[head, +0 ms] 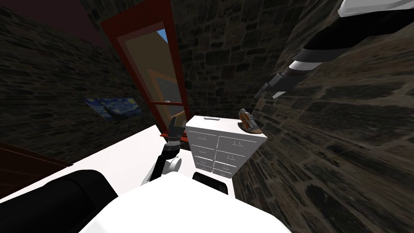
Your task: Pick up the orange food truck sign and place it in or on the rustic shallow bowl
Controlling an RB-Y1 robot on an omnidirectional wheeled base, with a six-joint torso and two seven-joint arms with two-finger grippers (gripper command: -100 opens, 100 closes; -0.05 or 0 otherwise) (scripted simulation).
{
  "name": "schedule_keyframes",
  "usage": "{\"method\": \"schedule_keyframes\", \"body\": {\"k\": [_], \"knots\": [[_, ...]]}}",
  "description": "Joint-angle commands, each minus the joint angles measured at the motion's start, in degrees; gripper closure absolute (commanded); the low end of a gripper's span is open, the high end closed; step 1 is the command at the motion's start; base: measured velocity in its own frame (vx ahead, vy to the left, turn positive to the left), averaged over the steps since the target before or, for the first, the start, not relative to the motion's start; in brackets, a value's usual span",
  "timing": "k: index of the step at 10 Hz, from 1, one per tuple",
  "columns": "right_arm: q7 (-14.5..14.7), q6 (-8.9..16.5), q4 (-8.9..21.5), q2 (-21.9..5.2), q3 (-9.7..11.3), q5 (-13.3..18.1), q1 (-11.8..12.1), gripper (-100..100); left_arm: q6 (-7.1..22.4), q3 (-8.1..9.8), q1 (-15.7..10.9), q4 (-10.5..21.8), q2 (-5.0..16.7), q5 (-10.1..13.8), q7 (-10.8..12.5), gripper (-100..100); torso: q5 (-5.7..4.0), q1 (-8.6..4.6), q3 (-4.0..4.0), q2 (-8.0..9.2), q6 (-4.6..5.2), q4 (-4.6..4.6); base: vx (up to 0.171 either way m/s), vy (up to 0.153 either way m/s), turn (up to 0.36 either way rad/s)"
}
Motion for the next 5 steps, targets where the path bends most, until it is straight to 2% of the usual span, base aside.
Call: {"method": "schedule_keyframes", "body": {"k": [1, 5], "knots": [[0.0, 0.0, 0.0, 0.0, 0.0, 0.0, 0.0, 0, 0.0, 0.0, 0.0, 0.0, 0.0, 0.0, 0.0, 0, 0.0, 0.0, 0.0, 0.0, 0.0, 0.0, 0.0, 0.0, 0.0], [0.0, 0.0, 0.0, 0.0, 0.0, 0.0, 0.0, 0, 0.0, 0.0, 0.0, 0.0, 0.0, 0.0, 0.0, 0, 0.01, 0.04, 0.0, 0.0, 0.0, 0.0, 0.0, 0.0, 0.0]]}}
